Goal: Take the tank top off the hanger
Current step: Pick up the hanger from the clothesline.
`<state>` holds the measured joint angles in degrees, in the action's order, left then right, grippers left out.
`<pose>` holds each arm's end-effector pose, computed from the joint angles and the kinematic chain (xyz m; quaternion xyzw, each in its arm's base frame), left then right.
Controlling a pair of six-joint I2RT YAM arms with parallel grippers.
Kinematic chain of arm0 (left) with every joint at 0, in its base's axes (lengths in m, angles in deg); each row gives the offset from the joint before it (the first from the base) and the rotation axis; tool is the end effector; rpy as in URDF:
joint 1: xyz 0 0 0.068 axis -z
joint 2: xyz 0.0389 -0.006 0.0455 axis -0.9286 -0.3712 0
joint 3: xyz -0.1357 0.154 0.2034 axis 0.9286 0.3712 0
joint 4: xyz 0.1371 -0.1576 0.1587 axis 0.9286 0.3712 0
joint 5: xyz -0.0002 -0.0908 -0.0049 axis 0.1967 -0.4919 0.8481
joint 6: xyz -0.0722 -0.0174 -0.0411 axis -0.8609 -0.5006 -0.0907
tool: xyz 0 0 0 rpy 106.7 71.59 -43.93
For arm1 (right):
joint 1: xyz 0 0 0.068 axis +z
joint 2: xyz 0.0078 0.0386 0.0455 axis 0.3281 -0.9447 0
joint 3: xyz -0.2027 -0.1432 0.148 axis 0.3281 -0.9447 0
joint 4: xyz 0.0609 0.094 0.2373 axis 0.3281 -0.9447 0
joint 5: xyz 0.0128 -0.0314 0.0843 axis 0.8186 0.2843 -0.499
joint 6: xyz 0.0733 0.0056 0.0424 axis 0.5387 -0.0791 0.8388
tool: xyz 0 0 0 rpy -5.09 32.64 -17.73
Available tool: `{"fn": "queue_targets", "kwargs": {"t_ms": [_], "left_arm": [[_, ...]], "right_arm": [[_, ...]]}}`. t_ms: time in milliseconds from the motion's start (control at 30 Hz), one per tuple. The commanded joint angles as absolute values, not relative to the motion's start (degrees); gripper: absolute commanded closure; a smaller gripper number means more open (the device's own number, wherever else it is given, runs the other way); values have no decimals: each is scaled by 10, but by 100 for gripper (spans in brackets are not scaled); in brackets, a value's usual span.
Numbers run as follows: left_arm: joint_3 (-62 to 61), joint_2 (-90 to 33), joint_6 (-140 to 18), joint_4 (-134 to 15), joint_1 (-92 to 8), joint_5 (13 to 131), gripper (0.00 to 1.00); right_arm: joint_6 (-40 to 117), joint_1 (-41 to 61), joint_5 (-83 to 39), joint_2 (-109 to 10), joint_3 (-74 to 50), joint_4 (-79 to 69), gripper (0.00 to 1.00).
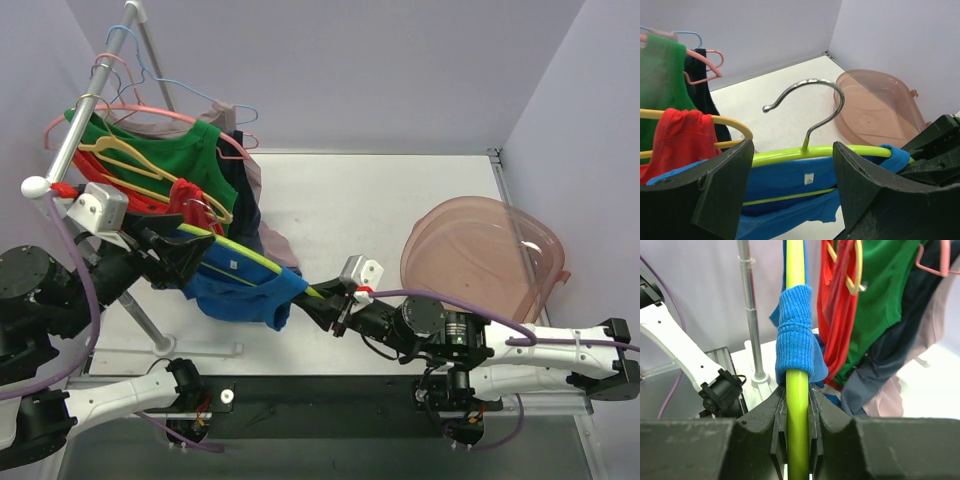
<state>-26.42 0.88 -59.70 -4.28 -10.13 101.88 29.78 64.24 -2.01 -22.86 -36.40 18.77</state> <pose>0.0601 -0.0443 0.5443 0.1601 0.6912 -0.2787 0.6472 0.0442 0.2417 0.4371 -0.3217 0.4827 0.4835 0.6556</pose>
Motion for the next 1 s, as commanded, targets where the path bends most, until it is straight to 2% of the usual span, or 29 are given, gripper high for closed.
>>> {"fn": "queue_targets", "kwargs": {"t_ms": [0,333,467,667,833,967], "left_arm": [[-230,6,-612,-122,-99,986,27],[-176,-13,-612,-176,-99,1000,37],[-152,-1,-619,-211,-99,1013,36],[-126,-4,-628,-232,-99,997,29],[-105,-6,-631,-242,-99,999,29],[-97,-3,-629,-247,-99,1015,35]], "right_arm": [[311,643,12,-176,-377,274,100],[315,644,8,-134,-408,266,100],[315,644,11,-120,-417,259,100],[315,644,6,-121,-415,254,100],[341,644,-13,-122,-411,252,100],[352,645,-23,-120,-415,248,100]]}}
